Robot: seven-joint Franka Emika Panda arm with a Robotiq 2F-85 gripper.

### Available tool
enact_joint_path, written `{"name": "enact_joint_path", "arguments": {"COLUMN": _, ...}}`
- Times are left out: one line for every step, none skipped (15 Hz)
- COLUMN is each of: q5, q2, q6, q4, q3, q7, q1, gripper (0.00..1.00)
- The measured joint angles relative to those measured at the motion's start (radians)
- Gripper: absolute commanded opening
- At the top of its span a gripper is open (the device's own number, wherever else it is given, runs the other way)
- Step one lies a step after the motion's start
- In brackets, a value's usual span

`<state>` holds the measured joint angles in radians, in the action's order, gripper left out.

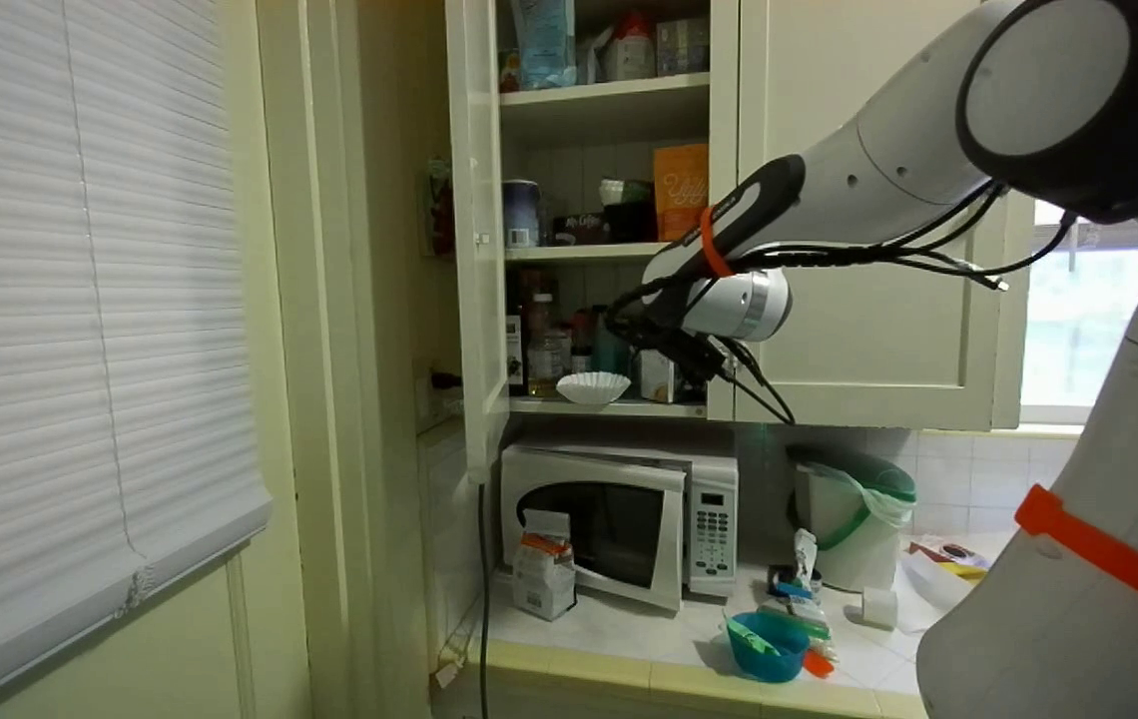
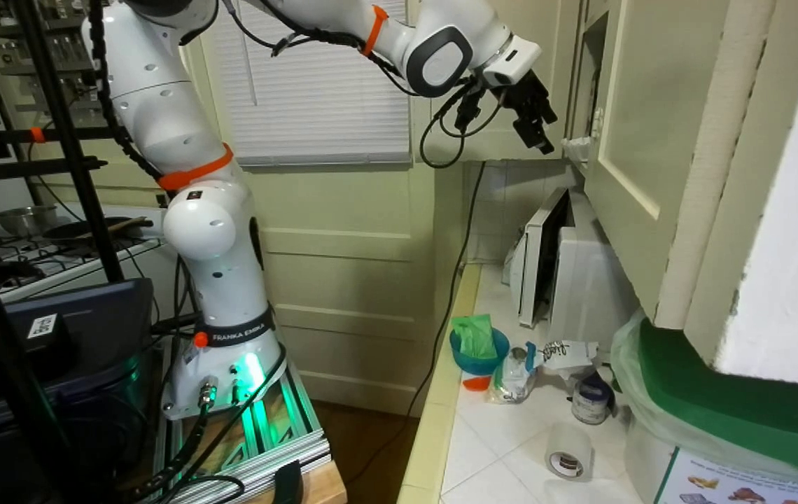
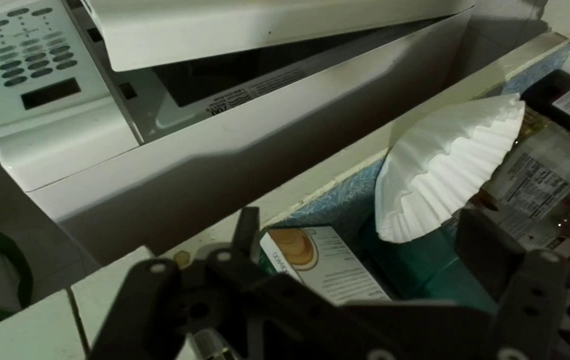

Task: Move the blue bowl to the right, put the white bowl on the counter then put the green bag inside the white bowl

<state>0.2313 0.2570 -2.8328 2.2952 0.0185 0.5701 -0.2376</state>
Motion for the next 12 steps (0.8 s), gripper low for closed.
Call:
{"name": "enact_joint_path", "arguments": {"q5": 0.000, "q2": -0.022, "q6": 0.008, "q4": -0.022, "q3": -0.001, "q7": 0.000, "q1": 0.001, "gripper": 1.00}}
{"name": "enact_joint_path", "arguments": {"q5": -0.001, "q2": -0.042, "q6": 0.010, "q4": -0.043, "q3": -0.002, "q7": 0.000, "q1": 0.002, "gripper": 1.00}}
{"name": "enact_joint_path", "arguments": {"q5": -0.002, "q2": -0.061, "q6": 0.011, "q4": -0.063, "q3": -0.004, "q7": 0.000, "q1": 0.003, "gripper": 1.00}}
{"name": "enact_joint_path", "arguments": {"q5": -0.004, "q2": -0.079, "q6": 0.011, "q4": -0.079, "q3": -0.007, "q7": 0.000, "q1": 0.003, "gripper": 1.00}}
{"name": "enact_joint_path", "arguments": {"q5": -0.007, "q2": -0.094, "q6": 0.011, "q4": -0.095, "q3": -0.010, "q7": -0.001, "q1": 0.003, "gripper": 1.00}}
{"name": "enact_joint_path", "arguments": {"q5": -0.010, "q2": -0.108, "q6": 0.011, "q4": -0.108, "q3": -0.012, "q7": -0.001, "q1": 0.003, "gripper": 1.00}}
{"name": "enact_joint_path", "arguments": {"q5": -0.014, "q2": -0.121, "q6": 0.013, "q4": -0.121, "q3": -0.014, "q7": -0.001, "q1": 0.003, "gripper": 1.00}}
{"name": "enact_joint_path", "arguments": {"q5": -0.017, "q2": -0.132, "q6": 0.015, "q4": -0.133, "q3": -0.016, "q7": -0.001, "q1": 0.003, "gripper": 1.00}}
{"name": "enact_joint_path", "arguments": {"q5": -0.018, "q2": -0.143, "q6": 0.023, "q4": -0.145, "q3": -0.017, "q7": -0.002, "q1": 0.003, "gripper": 1.00}}
{"name": "enact_joint_path", "arguments": {"q5": -0.020, "q2": -0.153, "q6": 0.034, "q4": -0.157, "q3": -0.018, "q7": -0.002, "q1": 0.003, "gripper": 1.00}}
{"name": "enact_joint_path", "arguments": {"q5": -0.022, "q2": -0.164, "q6": 0.045, "q4": -0.171, "q3": -0.019, "q7": -0.002, "q1": 0.004, "gripper": 1.00}}
{"name": "enact_joint_path", "arguments": {"q5": -0.024, "q2": -0.175, "q6": 0.050, "q4": -0.184, "q3": -0.019, "q7": -0.003, "q1": 0.004, "gripper": 0.94}}
